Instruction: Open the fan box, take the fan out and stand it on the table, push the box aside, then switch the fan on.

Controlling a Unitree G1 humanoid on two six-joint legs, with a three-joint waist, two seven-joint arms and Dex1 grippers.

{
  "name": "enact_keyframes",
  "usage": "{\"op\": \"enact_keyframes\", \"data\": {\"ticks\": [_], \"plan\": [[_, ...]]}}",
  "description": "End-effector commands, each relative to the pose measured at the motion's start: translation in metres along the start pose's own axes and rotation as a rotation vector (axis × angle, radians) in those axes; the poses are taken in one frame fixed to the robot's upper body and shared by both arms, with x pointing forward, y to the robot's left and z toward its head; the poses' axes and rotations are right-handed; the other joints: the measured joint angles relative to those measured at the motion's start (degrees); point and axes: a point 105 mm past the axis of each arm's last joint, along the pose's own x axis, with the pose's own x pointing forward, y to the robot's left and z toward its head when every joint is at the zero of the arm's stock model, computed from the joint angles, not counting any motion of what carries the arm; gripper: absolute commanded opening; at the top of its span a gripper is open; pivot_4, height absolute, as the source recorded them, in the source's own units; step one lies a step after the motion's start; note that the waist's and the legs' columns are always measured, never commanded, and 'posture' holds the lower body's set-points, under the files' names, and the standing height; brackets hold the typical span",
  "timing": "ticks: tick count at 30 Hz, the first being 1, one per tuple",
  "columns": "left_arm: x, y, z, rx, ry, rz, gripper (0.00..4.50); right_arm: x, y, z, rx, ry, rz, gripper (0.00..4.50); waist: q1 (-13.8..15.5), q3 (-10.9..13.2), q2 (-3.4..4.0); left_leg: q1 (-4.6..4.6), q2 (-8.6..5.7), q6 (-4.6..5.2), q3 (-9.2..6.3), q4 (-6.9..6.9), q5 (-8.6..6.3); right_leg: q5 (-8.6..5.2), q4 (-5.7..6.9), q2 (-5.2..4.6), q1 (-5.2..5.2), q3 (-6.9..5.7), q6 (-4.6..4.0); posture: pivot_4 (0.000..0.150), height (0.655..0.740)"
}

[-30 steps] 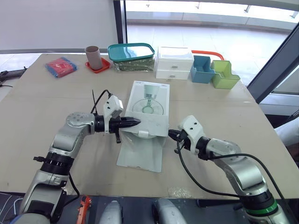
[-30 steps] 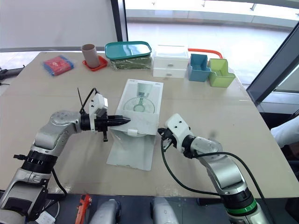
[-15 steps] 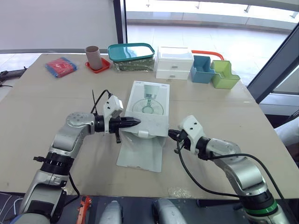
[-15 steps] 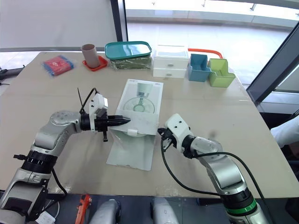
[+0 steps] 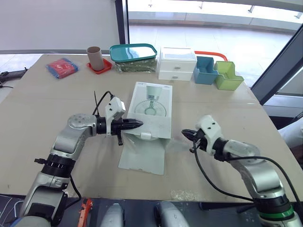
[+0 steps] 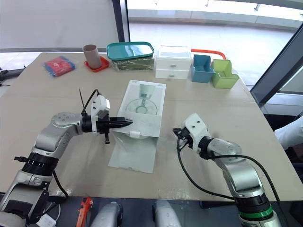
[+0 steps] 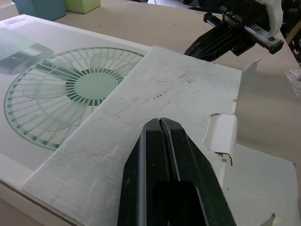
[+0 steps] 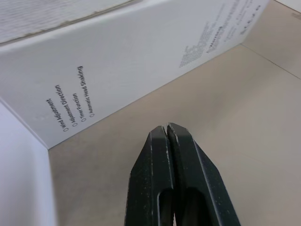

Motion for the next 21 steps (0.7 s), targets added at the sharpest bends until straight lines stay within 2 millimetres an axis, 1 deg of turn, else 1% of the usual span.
{"op": "enact_keyframes", "data": {"ticks": [1,2,4,6,7,9,10,11,13,14,15,16,17,19,21], "plan": [[0.001,-0.003,-0.008,-0.013,0.037,-0.01,0.0,-0.012,-0.019,0.013,-0.027,-0.05,-0.062,0.04,0.0,0.0,0.0,0.0,0.0,0.0,0.0,0.0,0.0,0.0,0.0,0.0,0.0,0.0,0.0,0.15,0.74],[0.001,-0.003,-0.008,-0.013,0.038,-0.012,0.0,-0.014,-0.022,0.015,-0.035,-0.051,-0.071,0.04,0.0,0.0,0.0,0.0,0.0,0.0,0.0,0.0,0.0,0.0,0.0,0.0,0.0,0.0,0.0,0.15,0.74],[0.002,-0.003,-0.008,-0.012,0.038,-0.014,0.0,-0.016,-0.029,0.029,-0.071,-0.093,-0.081,0.04,0.0,0.0,0.0,0.0,0.0,0.0,0.0,0.0,0.0,0.0,0.0,0.0,0.0,0.0,0.01,0.15,0.74],[0.002,-0.003,-0.008,-0.012,0.037,-0.014,0.0,-0.016,-0.03,0.037,-0.085,-0.122,-0.077,0.04,0.0,0.0,0.02,0.01,0.0,0.0,0.02,0.0,0.0,0.0,0.0,0.0,0.0,0.01,0.01,0.15,0.74],[0.002,-0.003,-0.008,-0.012,0.038,-0.015,0.0,-0.014,-0.029,0.045,-0.092,-0.151,-0.069,0.04,0.0,0.0,0.02,0.02,0.0,0.0,0.02,0.0,0.0,0.0,0.0,0.01,0.0,0.02,0.01,0.15,0.74],[0.002,-0.004,-0.008,-0.012,0.038,-0.017,0.0,-0.012,-0.023,0.06,-0.106,-0.202,-0.04,0.04,0.0,0.0,0.02,0.03,0.01,0.0,0.02,0.0,0.0,0.0,0.0,0.01,0.01,0.01,0.01,0.15,0.74],[0.002,-0.004,-0.008,-0.012,0.037,-0.018,0.0,-0.01,-0.016,0.068,-0.112,-0.235,-0.008,0.04,0.0,0.0,0.02,0.03,0.01,0.0,0.02,0.0,0.0,0.0,0.0,0.01,0.01,0.01,0.01,0.15,0.74],[0.002,-0.004,-0.008,-0.012,0.036,-0.018,0.0,-0.009,-0.012,0.073,-0.115,-0.253,0.013,0.04,0.0,0.0,0.02,0.02,0.01,0.0,0.02,0.0,0.0,0.06,0.0,0.01,0.02,0.01,-0.1,0.15,0.74],[0.003,-0.003,-0.008,-0.013,0.036,-0.019,0.0,-0.004,0.005,0.087,-0.111,-0.314,0.088,0.04,0.0,0.0,0.02,0.02,0.0,0.0,0.01,0.0,0.0,0.1,0.0,0.01,0.02,0.0,-0.17,0.15,0.74],[0.003,-0.003,-0.009,-0.012,0.035,-0.019,0.0,0.001,0.018,0.093,-0.112,-0.341,0.143,0.04,0.0,0.0,0.02,0.02,0.01,0.0,0.01,0.0,0.0,0.1,0.0,0.01,0.01,0.0,-0.17,0.15,0.74],[0.003,-0.003,-0.008,-0.014,0.03,-0.014,0.0,0.005,0.031,0.095,-0.109,-0.348,0.191,0.04,0.0,0.0,0.02,0.02,0.01,0.0,0.01,-0.01,0.0,0.11,0.0,0.01,0.01,0.0,-0.18,0.15,0.74],[0.003,-0.002,-0.008,-0.016,0.025,-0.009,0.0,0.01,0.04,0.092,-0.109,-0.337,0.226,0.04,0.0,0.0,0.02,0.02,0.02,0.0,0.0,-0.01,0.0,0.11,0.0,0.01,0.01,-0.01,-0.18,0.15,0.74],[0.003,-0.002,-0.007,-0.017,0.022,-0.005,0.0,0.014,0.046,0.091,-0.109,-0.328,0.247,0.04,0.0,0.0,0.02,0.02,0.01,0.0,0.0,-0.01,0.0,0.11,0.0,0.01,0.02,-0.01,-0.18,0.15,0.74],[0.004,-0.003,-0.007,-0.014,0.021,-0.009,0.0,0.019,0.052,0.086,-0.12,-0.305,0.279,0.04,0.0,0.0,0.02,0.0,0.0,0.0,0.0,0.0,0.0,0.11,0.0,-0.01,0.02,-0.01,-0.18,0.15,0.74],[0.004,-0.004,-0.006,-0.014,0.019,-0.013,0.0,0.025,0.054,0.081,-0.109,-0.283,0.289,0.04,0.1,0.0,0.02,-0.02,-0.03,0.0,0.0,0.0,0.0,0.1,0.0,-0.05,0.01,-0.02,-0.17,0.15,0.74]]}}
